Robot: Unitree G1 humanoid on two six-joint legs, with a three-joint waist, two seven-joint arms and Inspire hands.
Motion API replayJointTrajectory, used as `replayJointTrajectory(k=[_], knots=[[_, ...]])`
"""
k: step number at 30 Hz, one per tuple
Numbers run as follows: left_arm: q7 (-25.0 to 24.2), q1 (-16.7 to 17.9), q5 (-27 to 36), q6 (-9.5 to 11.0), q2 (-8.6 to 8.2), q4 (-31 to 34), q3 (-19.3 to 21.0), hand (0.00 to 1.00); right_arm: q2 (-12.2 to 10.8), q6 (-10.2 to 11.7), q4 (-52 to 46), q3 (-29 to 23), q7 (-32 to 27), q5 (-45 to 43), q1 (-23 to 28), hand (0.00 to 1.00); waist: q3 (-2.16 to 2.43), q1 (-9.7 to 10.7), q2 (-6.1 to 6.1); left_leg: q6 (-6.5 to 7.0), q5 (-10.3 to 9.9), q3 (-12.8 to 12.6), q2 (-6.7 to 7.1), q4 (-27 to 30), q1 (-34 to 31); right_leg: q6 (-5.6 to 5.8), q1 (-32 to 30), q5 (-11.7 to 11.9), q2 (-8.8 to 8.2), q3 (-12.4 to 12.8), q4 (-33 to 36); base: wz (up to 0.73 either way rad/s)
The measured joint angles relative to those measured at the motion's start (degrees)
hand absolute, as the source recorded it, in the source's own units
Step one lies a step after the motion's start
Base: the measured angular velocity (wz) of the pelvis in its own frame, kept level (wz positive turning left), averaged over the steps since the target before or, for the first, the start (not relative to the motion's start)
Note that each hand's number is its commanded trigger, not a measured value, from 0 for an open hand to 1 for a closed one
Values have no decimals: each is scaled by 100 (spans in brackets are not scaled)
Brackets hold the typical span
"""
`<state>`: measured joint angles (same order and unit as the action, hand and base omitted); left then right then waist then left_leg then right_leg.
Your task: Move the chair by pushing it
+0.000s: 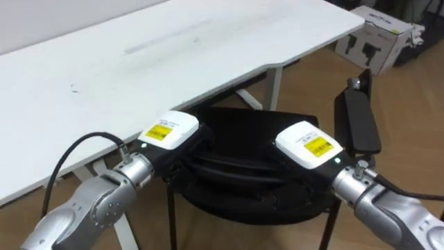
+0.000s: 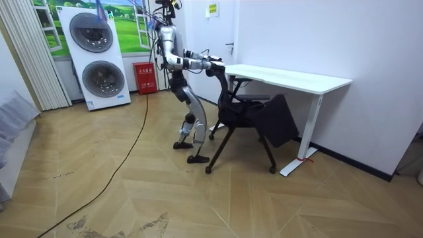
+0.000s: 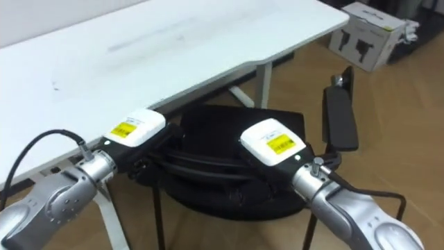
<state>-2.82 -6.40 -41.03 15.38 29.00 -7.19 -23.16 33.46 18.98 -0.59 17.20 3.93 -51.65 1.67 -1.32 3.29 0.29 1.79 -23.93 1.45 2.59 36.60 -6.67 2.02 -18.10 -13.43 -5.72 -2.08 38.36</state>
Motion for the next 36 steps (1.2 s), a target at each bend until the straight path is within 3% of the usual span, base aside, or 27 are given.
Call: replayJointTrajectory(k=[2, 4, 9, 12, 17, 19, 20, 21, 23, 25, 27, 29, 31, 36], knots=[[9, -33, -96, 28, -71, 3, -1, 100, 13, -56, 52, -20, 25, 0, 0, 100, -21, 18, -3, -85, 66, 24, -146, -155, 44, -123, 208, 112, 91, -223, -269, 52], [5, -85, -207, 26, -94, 40, 0, 100, 43, -65, 70, -26, 94, 0, -40, 100, -31, 5, -13, -129, 95, 110, -269, -255, 42, -130, 371, 159, 179, -375, -530, 39], [-27, -33, -184, 134, 63, 192, 2, 100, 138, 35, -11, -13, 229, 8, -59, 100, -38, 25, -75, -185, 246, 368, -269, -724, 237, -137, 626, 147, 165, -589, -836, 24], [-62, -13, -128, 208, 72, 204, 1, 100, 225, 70, -18, -11, 240, 0, -59, 100, -47, -53, -87, -252, 282, 415, -362, -824, 313, -200, 704, 157, 263, -614, -981, 1], [-156, -9, -187, 123, 66, 190, 3, 100, 144, 23, -12, 98, 280, -4, -58, 100, -57, -119, -94, -384, 307, 530, -479, -915, 447, -273, 848, -15, 312, -822, -955, 13], [-172, -11, -241, 103, 67, 182, 14, 100, 57, 11, -11, 120, 328, -64, -58, 100, -63, -151, -109, -483, 307, 589, -593, -904, 484, -375, 943, -75, 383, -958, -974, 19], [-181, -11, -240, 105, 69, 173, 25, 100, 21, -3, -9, 120, 340, -75, -55, 100, -64, -147, -113, -510, 302, 579, -627, -877, 484, -418, 970, -100, 378, -1028, -966, 31], [-191, -12, -240, 118, 71, 146, 34, 100, -10, -18, -9, 119, 343, -109, -40, 100, -62, -118, -110, -538, 296, 482, -728, -763, 426, -494, 1035, -149, 326, -1257, -956, 52], [-192, -24, -255, 116, 32, 119, 44, 100, -5, 25, -10, 116, 340, -171, -40, 100, -57, -20, -140, -566, 319, 370, -810, -483, 266, -544, 1113, -257, 287, -1525, -896, 72], [-235, -32, -315, 108, -21, 85, 43, 100, -2, 42, -10, 119, 341, -216, -11, 100, -47, 148, -163, -599, 344, 32, -992, -97, 80, -563, 1275, -442, 262, -1833, -797, 83], [-273, -19, -373, 95, -91, 75, 44, 100, 22, 38, -11, 118, 348, -219, 27, 100, -40, 133, -184, -624, 399, -202, -1108, -6, 56, -637, 1408, -538, 205, -2093, -781, 60], [-280, -17, -467, 69, -175, 75, 49, 100, 25, 26, -11, 109, 372, -219, 25, 100, -23, 101, -236, -619, 552, -333, -1105, -65, 13, -649, 1422, -588, 146, -2186, -769, 46], [-276, -14, -475, 55, -212, 74, 58, 100, 45, -6, -10, 73, 365, -222, 11, 100, -12, 55, -241, -693, 708, -334, -1063, -414, 89, -767, 1417, -528, 132, -2232, -843, 28], [-206, 32, -578, 61, -297, 78, 137, 100, 82, -14, -56, 50, 428, -282, -59, 100, 27, -116, -281, -830, 1076, -286, -972, -1374, 353, -891, 1447, -429, 78, -2499, -1126, 20]])
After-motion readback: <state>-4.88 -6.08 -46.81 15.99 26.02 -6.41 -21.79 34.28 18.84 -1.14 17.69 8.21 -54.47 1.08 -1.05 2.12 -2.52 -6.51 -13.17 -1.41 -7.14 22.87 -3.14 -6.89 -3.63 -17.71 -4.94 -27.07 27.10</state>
